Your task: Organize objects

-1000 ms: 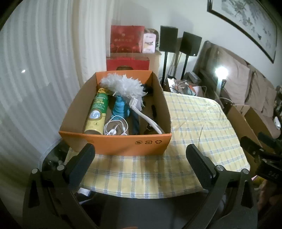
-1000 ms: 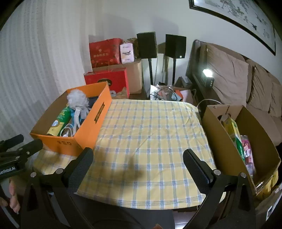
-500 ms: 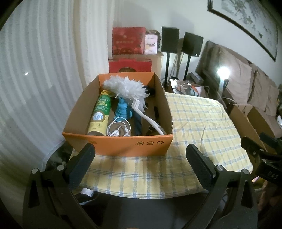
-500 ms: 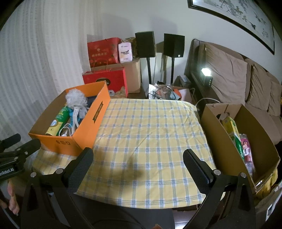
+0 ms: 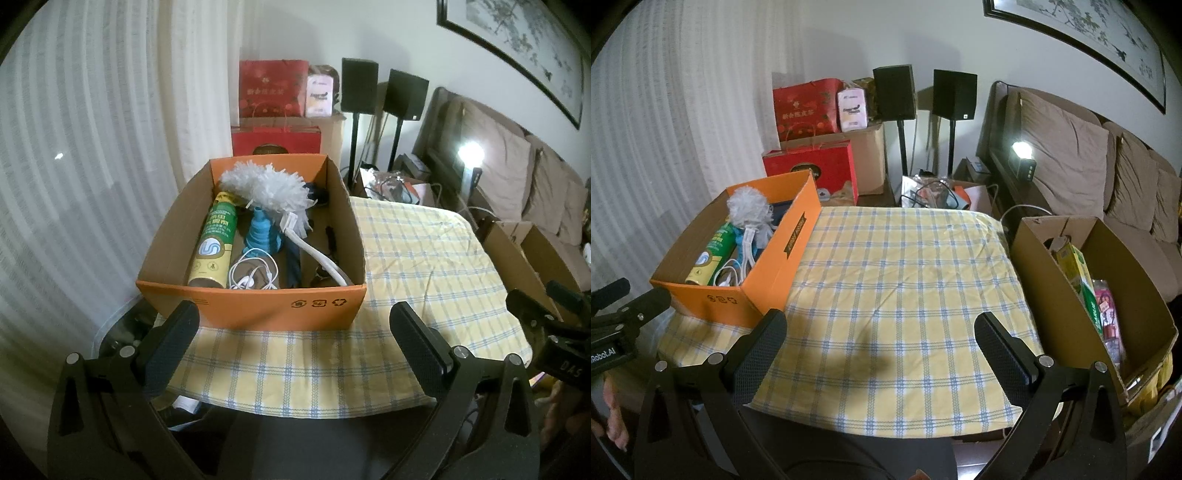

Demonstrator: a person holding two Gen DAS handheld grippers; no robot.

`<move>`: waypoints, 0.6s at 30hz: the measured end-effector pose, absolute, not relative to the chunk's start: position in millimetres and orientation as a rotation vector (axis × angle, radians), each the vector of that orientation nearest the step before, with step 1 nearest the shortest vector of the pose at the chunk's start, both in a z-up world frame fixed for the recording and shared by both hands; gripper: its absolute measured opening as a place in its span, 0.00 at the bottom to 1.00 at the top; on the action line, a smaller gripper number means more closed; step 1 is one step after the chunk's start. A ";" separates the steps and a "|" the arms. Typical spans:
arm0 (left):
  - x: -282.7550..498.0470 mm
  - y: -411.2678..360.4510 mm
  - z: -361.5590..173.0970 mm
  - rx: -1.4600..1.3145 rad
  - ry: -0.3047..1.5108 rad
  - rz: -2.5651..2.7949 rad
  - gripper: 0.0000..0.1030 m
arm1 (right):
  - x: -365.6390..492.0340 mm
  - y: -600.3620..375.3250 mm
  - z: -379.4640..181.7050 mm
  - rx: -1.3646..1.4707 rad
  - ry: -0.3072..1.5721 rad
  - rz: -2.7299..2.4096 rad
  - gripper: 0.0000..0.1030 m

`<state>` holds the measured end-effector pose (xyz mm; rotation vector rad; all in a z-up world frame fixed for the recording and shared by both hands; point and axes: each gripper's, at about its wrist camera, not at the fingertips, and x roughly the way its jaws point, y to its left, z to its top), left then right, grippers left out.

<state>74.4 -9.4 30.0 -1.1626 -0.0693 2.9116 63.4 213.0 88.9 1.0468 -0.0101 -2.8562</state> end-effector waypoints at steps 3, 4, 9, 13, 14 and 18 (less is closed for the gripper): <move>73.9 -9.0 30.6 -1.165 -0.071 2.911 1.00 | 63.3 213.0 88.9 1.047 -0.011 -2.857 1.00; 74.0 -9.1 30.5 -1.165 -0.069 2.913 1.00 | 63.4 213.0 88.9 1.047 -0.012 -2.856 1.00; 73.9 -9.0 30.2 -1.165 -0.068 2.914 1.00 | 63.3 213.1 88.9 1.048 -0.010 -2.855 1.00; 73.0 -9.3 29.0 -1.168 -0.059 2.927 1.00 | 62.9 211.9 87.8 1.051 -0.011 -2.855 1.00; 73.2 -9.3 28.5 -1.167 -0.056 2.930 1.00 | 62.9 212.1 87.6 1.051 -0.009 -2.856 1.00; 73.1 -9.5 27.8 -1.165 -0.041 2.939 1.00 | 62.5 211.6 87.2 1.054 -0.017 -2.855 1.00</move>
